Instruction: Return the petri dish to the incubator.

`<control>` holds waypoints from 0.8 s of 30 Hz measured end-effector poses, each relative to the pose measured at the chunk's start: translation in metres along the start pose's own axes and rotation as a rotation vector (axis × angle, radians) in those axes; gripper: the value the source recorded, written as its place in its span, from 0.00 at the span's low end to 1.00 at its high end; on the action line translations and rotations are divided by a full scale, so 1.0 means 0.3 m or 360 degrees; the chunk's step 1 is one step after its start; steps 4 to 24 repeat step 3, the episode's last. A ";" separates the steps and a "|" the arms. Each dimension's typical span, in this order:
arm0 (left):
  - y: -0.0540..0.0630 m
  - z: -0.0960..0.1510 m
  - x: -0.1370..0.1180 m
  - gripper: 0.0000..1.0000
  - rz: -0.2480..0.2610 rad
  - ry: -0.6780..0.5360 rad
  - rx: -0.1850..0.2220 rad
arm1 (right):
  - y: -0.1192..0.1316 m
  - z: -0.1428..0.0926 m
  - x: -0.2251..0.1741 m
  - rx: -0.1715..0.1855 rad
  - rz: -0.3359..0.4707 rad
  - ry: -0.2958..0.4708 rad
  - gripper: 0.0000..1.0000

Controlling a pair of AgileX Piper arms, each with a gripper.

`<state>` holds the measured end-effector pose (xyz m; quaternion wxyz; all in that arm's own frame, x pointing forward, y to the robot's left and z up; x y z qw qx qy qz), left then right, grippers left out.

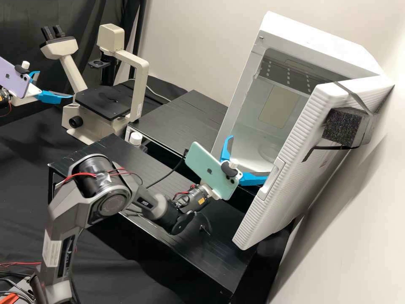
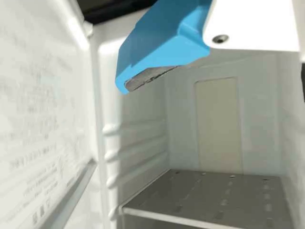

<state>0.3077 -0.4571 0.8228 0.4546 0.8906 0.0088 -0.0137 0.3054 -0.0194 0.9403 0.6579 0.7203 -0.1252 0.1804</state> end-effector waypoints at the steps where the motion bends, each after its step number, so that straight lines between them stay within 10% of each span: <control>1: 0.000 0.000 0.000 1.00 0.0000 0.0000 0.0000 | -0.006 -0.009 -0.022 0.0012 -0.0016 -0.0006 1.00; 24: 0.000 0.000 0.000 1.00 0.0000 0.0000 0.0000 | -0.022 -0.029 -0.073 0.0042 -0.0050 -0.0020 1.00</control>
